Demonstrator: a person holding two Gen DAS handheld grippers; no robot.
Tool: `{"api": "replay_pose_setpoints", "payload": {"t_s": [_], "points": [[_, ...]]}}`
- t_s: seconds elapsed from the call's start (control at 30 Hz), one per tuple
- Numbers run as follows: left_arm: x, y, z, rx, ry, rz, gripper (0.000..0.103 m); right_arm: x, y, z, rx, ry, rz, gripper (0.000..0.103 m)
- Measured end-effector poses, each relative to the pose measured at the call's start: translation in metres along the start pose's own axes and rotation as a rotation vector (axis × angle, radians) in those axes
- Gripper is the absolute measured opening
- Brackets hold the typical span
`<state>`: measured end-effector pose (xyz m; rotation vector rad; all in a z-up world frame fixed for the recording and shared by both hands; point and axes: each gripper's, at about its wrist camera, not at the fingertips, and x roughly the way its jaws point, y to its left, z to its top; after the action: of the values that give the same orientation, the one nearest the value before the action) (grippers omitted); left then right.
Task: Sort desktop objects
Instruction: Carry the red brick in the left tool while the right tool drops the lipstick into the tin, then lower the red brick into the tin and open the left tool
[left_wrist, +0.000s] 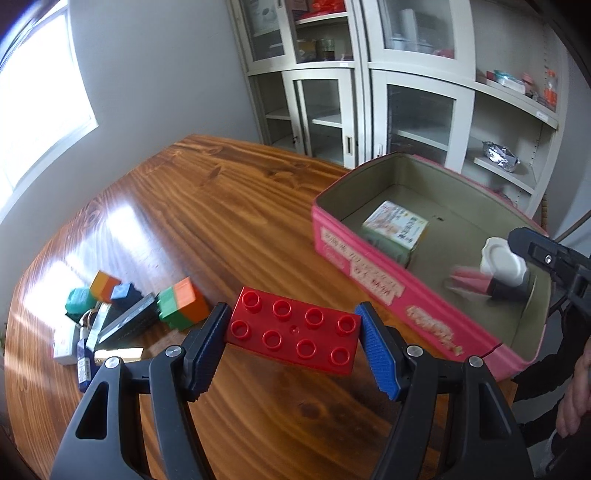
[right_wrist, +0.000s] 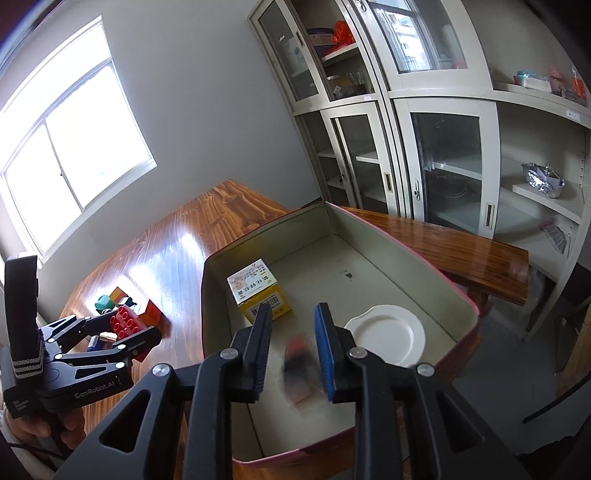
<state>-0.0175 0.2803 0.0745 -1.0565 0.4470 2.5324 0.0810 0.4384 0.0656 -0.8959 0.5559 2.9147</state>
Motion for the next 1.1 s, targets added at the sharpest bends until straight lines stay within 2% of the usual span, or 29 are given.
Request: {"api": "replay_pose_setpoints", "payload": {"t_s": [0.43, 0.7, 0.9, 1.1], "points": [[-0.002, -0.043, 0.027, 0.062, -0.043, -0.073, 0.072, -0.021, -0.015, 0.007, 0.018, -0.067, -0.027, 0.034], [0.006, -0.072, 0.045, 0.099, -0.061, -0.135, 0.072, -0.041, -0.023, 0.012, 0.01, -0.131, -0.091, 0.059], [0.012, -0.091, 0.051, 0.135, -0.061, -0.185, 0.072, -0.047, -0.032, 0.014, 0.036, -0.147, -0.116, 0.061], [0.02, -0.09, 0.054, 0.092, -0.016, -0.249, 0.076, -0.046, -0.033, 0.015, 0.041, -0.146, -0.122, 0.065]]}}
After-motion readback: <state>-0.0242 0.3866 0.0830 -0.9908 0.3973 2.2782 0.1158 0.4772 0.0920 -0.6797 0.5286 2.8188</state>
